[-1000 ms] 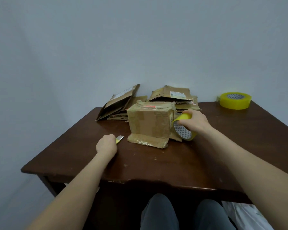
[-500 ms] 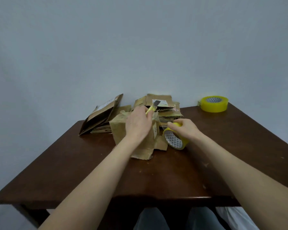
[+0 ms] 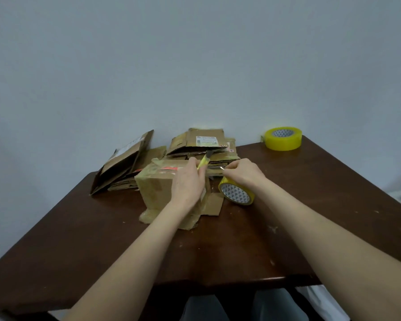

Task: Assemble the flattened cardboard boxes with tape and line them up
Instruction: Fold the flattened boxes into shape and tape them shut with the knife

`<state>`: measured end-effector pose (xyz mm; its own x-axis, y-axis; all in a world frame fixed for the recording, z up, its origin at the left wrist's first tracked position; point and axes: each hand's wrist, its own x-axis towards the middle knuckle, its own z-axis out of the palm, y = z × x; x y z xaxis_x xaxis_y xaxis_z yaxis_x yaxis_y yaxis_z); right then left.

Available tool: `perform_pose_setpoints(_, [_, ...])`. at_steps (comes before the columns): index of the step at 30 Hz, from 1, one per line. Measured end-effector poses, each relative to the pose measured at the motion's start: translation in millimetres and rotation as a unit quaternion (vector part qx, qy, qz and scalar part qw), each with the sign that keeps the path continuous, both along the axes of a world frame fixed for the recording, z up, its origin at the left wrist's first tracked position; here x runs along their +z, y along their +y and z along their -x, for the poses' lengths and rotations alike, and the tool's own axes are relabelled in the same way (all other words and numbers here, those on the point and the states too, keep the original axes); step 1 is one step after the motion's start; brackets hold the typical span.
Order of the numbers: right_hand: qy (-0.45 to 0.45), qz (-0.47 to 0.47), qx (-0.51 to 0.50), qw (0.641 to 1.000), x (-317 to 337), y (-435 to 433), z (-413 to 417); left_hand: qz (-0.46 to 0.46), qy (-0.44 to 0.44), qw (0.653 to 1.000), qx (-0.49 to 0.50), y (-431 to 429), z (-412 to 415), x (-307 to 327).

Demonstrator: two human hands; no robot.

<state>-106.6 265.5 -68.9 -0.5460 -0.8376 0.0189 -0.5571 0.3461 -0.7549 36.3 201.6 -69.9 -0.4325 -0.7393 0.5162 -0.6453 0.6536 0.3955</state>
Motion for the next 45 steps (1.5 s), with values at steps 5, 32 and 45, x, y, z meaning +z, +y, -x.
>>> perform_pose_setpoints(5, [0.014, 0.014, -0.023, 1.000, -3, 2, -4, -0.003, 0.020, 1.000, -0.012, -1, 0, -4])
perform_pose_setpoints(32, [-0.002, 0.104, -0.134, 0.986, -10, 10, -21, 0.103, -0.162, 0.981, 0.007, 30, -6, 3])
perform_pose_setpoints(45, [0.005, 0.107, -0.132, 0.985, -11, 9, -24, 0.118, -0.213, 0.970, 0.013, 23, -3, -5])
